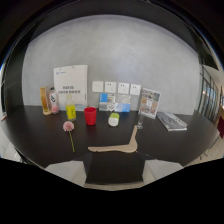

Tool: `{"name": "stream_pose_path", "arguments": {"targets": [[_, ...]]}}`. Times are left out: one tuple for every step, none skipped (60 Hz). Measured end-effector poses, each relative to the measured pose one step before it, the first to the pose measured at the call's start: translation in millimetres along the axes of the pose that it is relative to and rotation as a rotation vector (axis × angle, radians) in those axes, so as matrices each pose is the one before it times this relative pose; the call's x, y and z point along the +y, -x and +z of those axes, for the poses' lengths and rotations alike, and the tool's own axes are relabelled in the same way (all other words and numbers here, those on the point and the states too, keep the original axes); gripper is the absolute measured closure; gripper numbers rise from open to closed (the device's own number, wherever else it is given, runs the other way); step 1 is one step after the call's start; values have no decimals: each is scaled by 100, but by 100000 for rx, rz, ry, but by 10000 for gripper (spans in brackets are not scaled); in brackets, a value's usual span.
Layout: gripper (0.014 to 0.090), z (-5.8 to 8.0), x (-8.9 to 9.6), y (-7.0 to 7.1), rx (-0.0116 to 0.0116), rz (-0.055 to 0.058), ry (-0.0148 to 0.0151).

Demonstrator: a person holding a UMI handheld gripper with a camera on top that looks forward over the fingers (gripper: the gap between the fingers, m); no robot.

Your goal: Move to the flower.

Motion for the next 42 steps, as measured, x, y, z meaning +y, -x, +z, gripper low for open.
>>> {"name": "stream_pose_path", "arguments": {"targets": [[194,-24,31,-12,259,-62,82],[195,-42,50,35,308,-103,108],[195,-76,65,65,353,-125,84],[196,-105,96,83,354,-102,67],[195,-112,85,115,417,-106,37],[196,-81,-11,-60,320,-195,116],[194,-210,122,152,462,-146,79],[193,-175,69,162,489,-161,80],[196,-202,81,210,436,-123,2],[195,-196,55,223,371,-178,-13],[196,-204,70,269,359,-172,23],[195,-196,76,299,340,-222,128],[196,-207,104,314,304,-177,166],[196,-210,97,367,235,-147,136],[197,-227,99,396,161,-100,82],[198,-204,72,470,99,3,67],[199,-225,97,499,59,56,76],[200,-219,82,552,-42,107,59],[201,-177,74,603,-233,84,125],[201,-145,50,682,-404,125,161],[201,-147,97,712,-435,151,193],[199,-119,123,721,-413,113,275],[205,-121,124,739,-458,77,274],[202,-94,67,771,-558,-3,202],[199,-48,71,757,-588,-76,143],[195,-7,64,801,-511,-107,141],[193,12,65,770,-421,-73,142],[193,-20,74,759,-353,-20,108],[194,35,78,711,-242,2,65],[196,45,29,704,-244,13,69],[194,43,20,719,-333,-23,26],[196,79,6,704,-385,7,-29],[196,82,-3,695,-363,-7,-126],[194,119,-49,683,-341,72,-104],[199,166,-37,675,-306,102,-136],[197,188,-79,653,-322,113,-12],[193,192,-81,655,-407,59,59],[197,222,-60,642,-487,7,110],[195,361,-51,652,-352,-132,216],[195,187,-71,493,-398,-184,346],[196,407,45,511,-87,-224,203],[197,309,-40,443,-63,-225,376]]}}
